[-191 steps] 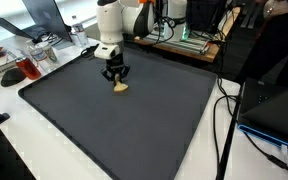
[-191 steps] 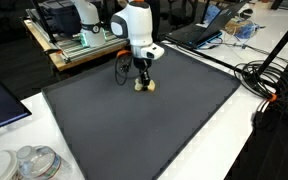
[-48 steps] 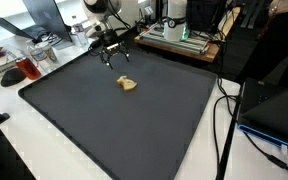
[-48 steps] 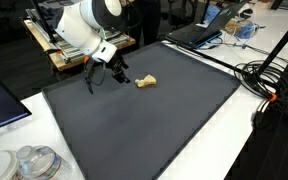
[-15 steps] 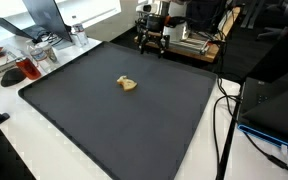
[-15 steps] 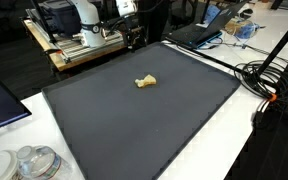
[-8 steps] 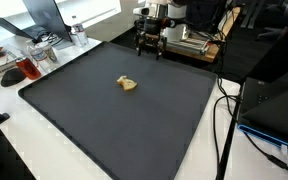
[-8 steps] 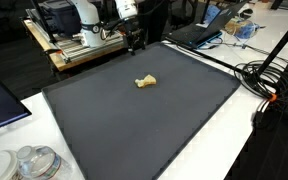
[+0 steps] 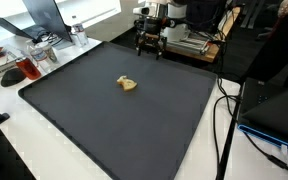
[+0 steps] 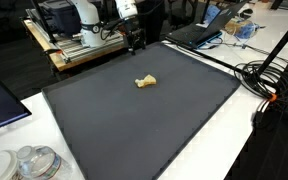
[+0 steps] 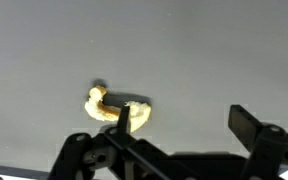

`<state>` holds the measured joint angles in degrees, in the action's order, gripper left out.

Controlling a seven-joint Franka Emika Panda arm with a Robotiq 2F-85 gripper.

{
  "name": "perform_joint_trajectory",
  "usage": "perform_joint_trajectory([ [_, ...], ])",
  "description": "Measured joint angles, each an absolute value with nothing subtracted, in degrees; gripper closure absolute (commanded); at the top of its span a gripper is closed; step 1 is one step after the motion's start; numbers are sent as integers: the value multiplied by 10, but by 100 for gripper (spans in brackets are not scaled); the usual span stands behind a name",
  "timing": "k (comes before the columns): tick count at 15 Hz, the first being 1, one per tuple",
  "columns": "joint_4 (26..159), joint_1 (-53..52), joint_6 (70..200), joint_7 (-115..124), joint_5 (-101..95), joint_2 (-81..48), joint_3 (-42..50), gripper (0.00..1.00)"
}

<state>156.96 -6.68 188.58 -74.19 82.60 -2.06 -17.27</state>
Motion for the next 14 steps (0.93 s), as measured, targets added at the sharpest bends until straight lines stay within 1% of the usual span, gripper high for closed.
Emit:
perform_joint_trajectory([
  [3, 1570, -68, 1898, -746, 823, -23, -173, 0],
  [5, 1573, -72, 1925, -739, 766, -30, -166, 0],
  [9, 1573, -70, 1964, -845, 753, -57, -147, 0],
  [14, 1573, -70, 1954, -1014, 777, -92, -95, 0],
])
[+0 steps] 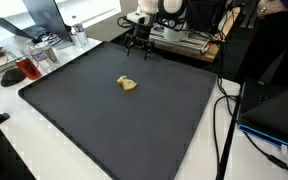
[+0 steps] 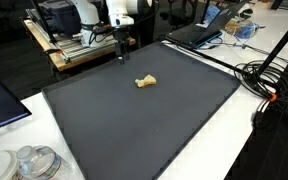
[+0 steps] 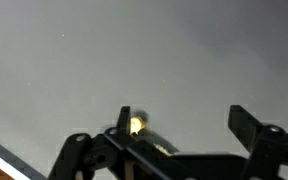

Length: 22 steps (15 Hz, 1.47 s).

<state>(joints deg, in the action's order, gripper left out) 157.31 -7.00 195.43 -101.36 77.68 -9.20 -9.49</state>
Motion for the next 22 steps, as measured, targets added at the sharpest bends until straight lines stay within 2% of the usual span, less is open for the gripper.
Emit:
perform_joint_trajectory([
  [4, 1572, -72, 1915, -1066, 812, -92, -78, 0],
  [10, 1561, -73, 1859, -1025, 812, -60, -77, 0],
  [14, 1552, -71, 1809, -897, 775, -47, -65, 0],
  [22, 1531, -31, 1686, -539, 575, -30, -19, 0],
])
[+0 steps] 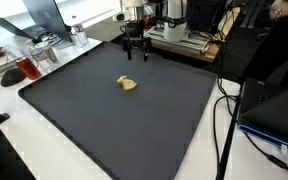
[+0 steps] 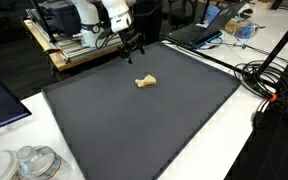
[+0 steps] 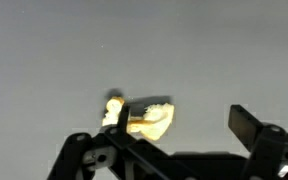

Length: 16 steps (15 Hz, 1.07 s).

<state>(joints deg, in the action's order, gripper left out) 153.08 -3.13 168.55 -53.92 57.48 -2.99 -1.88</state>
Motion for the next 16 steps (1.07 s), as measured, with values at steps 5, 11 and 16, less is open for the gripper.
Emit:
perform_joint_trajectory([
  [5, 1505, -8, 1633, -320, 466, -30, 3, 0],
  [11, 1435, -2, 1555, -61, 295, -15, 8, 0],
  [16, 1324, -20, 1371, 99, 124, 9, -13, 0],
])
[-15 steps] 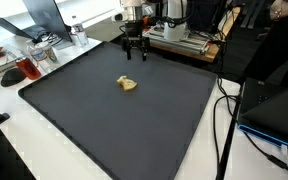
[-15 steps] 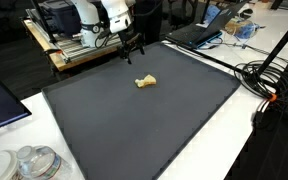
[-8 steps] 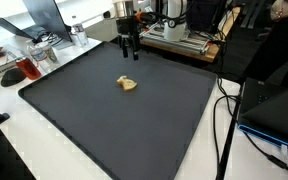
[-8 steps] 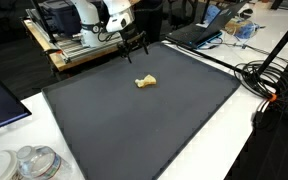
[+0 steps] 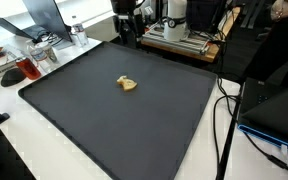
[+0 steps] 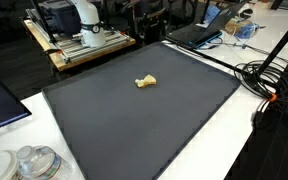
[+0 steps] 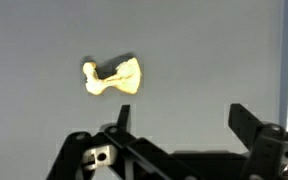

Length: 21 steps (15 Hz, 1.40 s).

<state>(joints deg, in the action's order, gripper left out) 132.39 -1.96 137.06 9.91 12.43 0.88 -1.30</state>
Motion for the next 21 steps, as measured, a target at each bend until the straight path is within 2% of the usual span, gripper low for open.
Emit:
perform_joint_trajectory([
  [3, 1266, -32, 1273, 100, 121, 1, -29, 0],
  [7, 1239, -36, 1254, 70, 119, -42, -36, 0],
  [12, 1248, -36, 1333, -63, 91, -112, -37, 0],
  [21, 1259, -38, 1528, -99, -138, -226, -16, 0],
])
